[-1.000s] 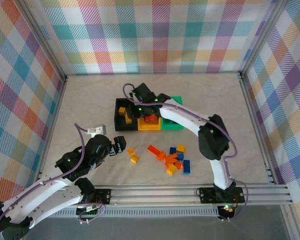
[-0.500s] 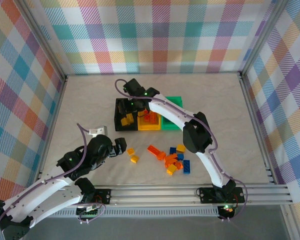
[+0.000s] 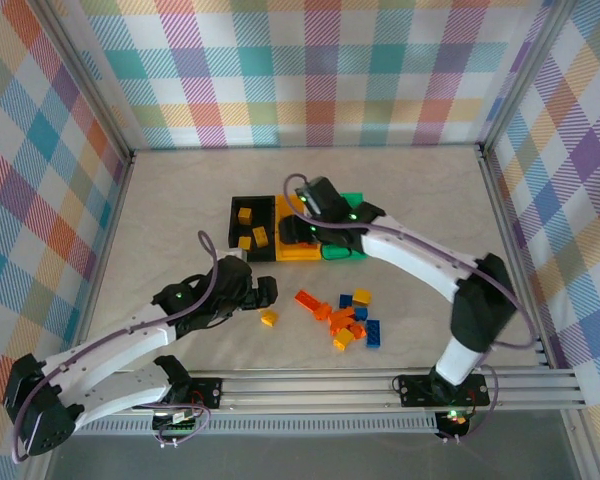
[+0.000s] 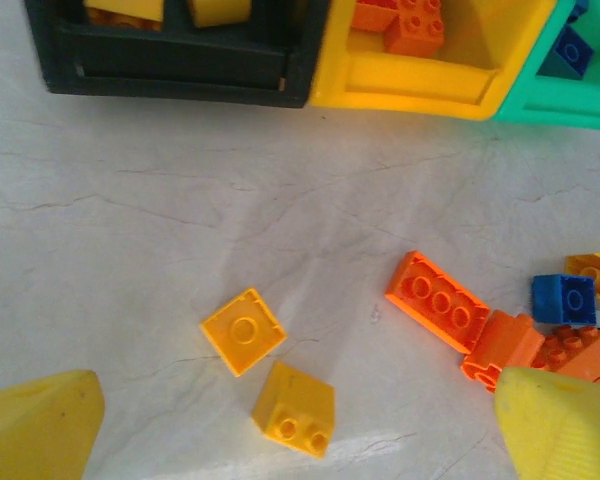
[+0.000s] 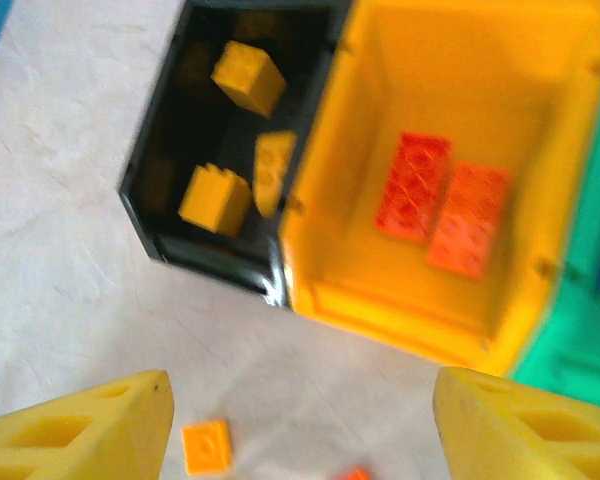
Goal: Sort the legos into containers by color
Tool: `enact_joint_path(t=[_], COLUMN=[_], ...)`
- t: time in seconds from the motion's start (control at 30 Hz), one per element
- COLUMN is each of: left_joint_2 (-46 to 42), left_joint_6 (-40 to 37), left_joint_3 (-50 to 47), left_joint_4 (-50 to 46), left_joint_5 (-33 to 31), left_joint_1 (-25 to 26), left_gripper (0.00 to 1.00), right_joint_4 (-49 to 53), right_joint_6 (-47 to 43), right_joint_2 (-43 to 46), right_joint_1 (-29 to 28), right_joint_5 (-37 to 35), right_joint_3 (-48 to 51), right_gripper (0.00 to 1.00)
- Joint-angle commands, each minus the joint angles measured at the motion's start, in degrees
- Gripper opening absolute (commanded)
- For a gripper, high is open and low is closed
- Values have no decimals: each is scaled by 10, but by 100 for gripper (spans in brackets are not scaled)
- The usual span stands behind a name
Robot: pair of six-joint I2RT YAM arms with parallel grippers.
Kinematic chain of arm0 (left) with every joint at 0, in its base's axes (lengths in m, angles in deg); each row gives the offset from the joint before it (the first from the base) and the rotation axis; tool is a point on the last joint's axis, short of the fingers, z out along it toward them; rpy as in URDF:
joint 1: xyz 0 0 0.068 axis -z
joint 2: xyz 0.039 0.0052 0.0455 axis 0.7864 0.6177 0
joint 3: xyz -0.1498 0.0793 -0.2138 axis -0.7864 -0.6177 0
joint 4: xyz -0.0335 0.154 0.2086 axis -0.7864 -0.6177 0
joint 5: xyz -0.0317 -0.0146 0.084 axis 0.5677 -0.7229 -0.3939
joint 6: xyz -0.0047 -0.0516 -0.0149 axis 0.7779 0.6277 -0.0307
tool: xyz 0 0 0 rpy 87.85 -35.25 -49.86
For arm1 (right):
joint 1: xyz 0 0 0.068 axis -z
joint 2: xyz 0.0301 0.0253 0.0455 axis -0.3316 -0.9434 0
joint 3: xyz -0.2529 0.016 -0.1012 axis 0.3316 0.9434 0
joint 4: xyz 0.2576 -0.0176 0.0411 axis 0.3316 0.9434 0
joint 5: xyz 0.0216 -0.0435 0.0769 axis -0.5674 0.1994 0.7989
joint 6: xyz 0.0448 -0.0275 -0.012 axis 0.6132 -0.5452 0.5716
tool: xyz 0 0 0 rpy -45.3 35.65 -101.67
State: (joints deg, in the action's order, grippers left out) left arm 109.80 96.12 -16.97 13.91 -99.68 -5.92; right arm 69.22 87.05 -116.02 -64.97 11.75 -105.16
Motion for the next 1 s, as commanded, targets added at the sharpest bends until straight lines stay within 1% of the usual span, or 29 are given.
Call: enact_joint_path(t=[0.0,0.1,0.17,0.3,0.47,0.57,0.67,0.87,0.97], left_joint_2=[11,12,15,23,23,25,24,18,13], left_joint_6=[-10,-9,-9,-10,-6,-6,-6,-6,-6], left_joint_3=[18,15,15,15,2,-2,-3,-13,-19], left_joint_4=[35,47,47,45,57,62,64,66,68], left_joint_5=[20,24,28,31,33,34,37,36,36], left_joint_1=[-5,-5,-5,-5,-6,-5,-5,-7,-8], left_gripper=[100,100,100,100,100,100,100,100,100], right_joint_4=[6,34,59,100,83,53,21,4,-6], right_joint_6=[23,33,39,53,87,125,152,166,175], right_joint_2=[54,107,139,168,195,191,171,118,104], right_joint_1=[4,4,5,30,61,76,78,82,88], right_joint_5=[-3,1,-13,-19,-26,-15,-3,1,3], right_joint_3=[86,165,210,265,319,337,340,328,342], right_gripper=[70,70,70,70,73,73,73,73,70])
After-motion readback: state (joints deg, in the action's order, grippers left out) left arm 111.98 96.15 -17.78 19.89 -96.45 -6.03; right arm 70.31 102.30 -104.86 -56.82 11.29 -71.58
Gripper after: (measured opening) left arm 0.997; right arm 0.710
